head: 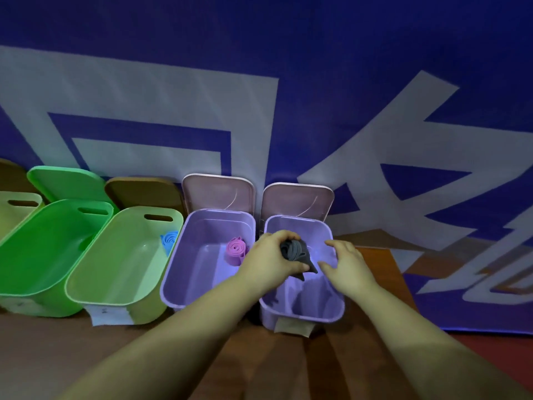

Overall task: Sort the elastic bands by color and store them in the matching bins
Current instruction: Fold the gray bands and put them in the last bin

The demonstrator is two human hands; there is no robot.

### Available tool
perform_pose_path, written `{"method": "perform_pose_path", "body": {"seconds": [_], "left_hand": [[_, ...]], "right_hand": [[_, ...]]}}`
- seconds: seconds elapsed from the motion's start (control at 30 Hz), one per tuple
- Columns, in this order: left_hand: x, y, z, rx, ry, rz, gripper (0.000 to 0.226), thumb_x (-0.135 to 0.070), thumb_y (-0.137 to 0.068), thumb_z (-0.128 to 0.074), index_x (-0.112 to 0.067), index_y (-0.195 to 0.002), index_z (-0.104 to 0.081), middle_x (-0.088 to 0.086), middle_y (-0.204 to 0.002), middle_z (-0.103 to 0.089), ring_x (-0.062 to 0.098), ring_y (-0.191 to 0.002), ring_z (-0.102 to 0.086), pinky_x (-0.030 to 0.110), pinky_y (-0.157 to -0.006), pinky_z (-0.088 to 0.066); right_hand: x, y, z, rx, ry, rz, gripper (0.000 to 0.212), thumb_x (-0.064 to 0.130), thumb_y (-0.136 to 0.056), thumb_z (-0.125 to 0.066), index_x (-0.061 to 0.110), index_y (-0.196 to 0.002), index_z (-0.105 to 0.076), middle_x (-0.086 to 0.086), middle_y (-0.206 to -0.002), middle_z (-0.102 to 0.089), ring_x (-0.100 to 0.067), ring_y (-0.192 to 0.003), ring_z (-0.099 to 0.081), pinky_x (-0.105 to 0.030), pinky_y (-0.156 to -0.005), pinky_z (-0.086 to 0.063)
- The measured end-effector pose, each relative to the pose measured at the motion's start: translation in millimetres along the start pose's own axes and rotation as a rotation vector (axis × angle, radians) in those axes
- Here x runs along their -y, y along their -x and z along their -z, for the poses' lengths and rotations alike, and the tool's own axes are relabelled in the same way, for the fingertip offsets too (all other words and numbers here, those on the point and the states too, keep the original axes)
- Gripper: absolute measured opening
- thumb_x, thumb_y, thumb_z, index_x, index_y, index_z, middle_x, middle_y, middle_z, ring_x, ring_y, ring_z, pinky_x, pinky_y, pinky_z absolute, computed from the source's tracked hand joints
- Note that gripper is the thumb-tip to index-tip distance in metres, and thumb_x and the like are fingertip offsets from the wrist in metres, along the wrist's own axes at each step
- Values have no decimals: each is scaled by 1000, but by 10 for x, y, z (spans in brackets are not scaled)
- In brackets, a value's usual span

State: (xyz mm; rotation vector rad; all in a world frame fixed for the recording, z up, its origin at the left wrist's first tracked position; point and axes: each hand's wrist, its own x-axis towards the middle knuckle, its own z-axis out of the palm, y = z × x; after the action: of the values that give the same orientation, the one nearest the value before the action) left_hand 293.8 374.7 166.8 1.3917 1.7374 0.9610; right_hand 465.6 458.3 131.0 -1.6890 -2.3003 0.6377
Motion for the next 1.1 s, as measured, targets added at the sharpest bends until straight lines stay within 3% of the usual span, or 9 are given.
{"method": "perform_pose_path", "body": {"seconds": [0.1,0.23,0.33,0.43,0.53,0.63,0.8,0.97,1.1], "left_hand": [[37,-322,-355,26,20,76,56,-31,-54,-86,-32,-104,-61,6,-111,-62,17,-81,-70,26,-73,-58],[198,-739,-649,-14,-94,194,57,-31,-68,-82,-28,-118,-57,2,-120,-53,18,-100,-60,17,-74,-45],[355,-978,-783,-9,-126,303,58,-31,-75,-76,-25,-127,-51,7,-127,-49,20,-95,-56,15,-65,-35],[472,-1157,-866,15,-178,367,58,-31,-77,-74,-23,-129,-49,11,-129,-45,26,-104,-56,22,-79,-41],[568,-1275,-956,112,-292,353,56,-31,-77,-73,-23,-127,-49,12,-128,-41,31,-110,-54,34,-92,-44],[614,-1317,-1055,164,-360,300,52,-28,-80,-70,-22,-127,-49,11,-128,-39,32,-107,-56,34,-90,-44],[634,-1377,-1167,55,-312,357,56,-31,-82,-68,-19,-128,-39,13,-127,-38,38,-106,-55,39,-87,-44],[727,-1376,-1200,-28,-208,363,71,-24,-71,-79,-10,-120,-30,10,-125,-49,35,-109,-55,40,-84,-46],[733,-1404,-1152,109,-354,314,61,-18,-72,-77,-10,-113,-32,12,-113,-58,34,-103,-58,36,-73,-42]], "right_hand": [[-155,-156,-51,31,-133,-67,61,20,-90,-60,17,-144,-32,-10,-147,-35,-28,-131,-40,-33,-102,-36],[-281,-402,-154,37,-243,-85,63,14,-92,-56,17,-147,-27,-9,-150,-33,-27,-133,-38,-33,-101,-36],[-339,-558,-257,50,-264,-99,60,15,-94,-52,17,-148,-25,-7,-152,-32,-25,-136,-35,-32,-105,-33],[-370,-643,-350,26,-283,-95,61,15,-95,-50,16,-149,-22,-4,-154,-30,-23,-138,-34,-29,-106,-31],[-383,-662,-409,-1,-317,-121,61,15,-97,-46,19,-150,-17,-4,-152,-35,-26,-133,-41,-27,-100,-35],[-391,-654,-452,-7,-341,-140,60,15,-98,-43,22,-151,-16,-3,-150,-39,-27,-128,-46,-29,-96,-39],[-400,-657,-482,-19,-368,-120,56,13,-97,-41,25,-149,-23,3,-150,-39,-21,-131,-43,-24,-96,-36],[-398,-644,-495,-38,-376,-130,56,14,-97,-41,30,-148,-25,4,-145,-44,-23,-126,-49,-30,-96,-42],[-380,-636,-502,-54,-385,-146,54,14,-98,-40,29,-148,-26,3,-144,-46,-24,-124,-50,-28,-91,-42]]}}
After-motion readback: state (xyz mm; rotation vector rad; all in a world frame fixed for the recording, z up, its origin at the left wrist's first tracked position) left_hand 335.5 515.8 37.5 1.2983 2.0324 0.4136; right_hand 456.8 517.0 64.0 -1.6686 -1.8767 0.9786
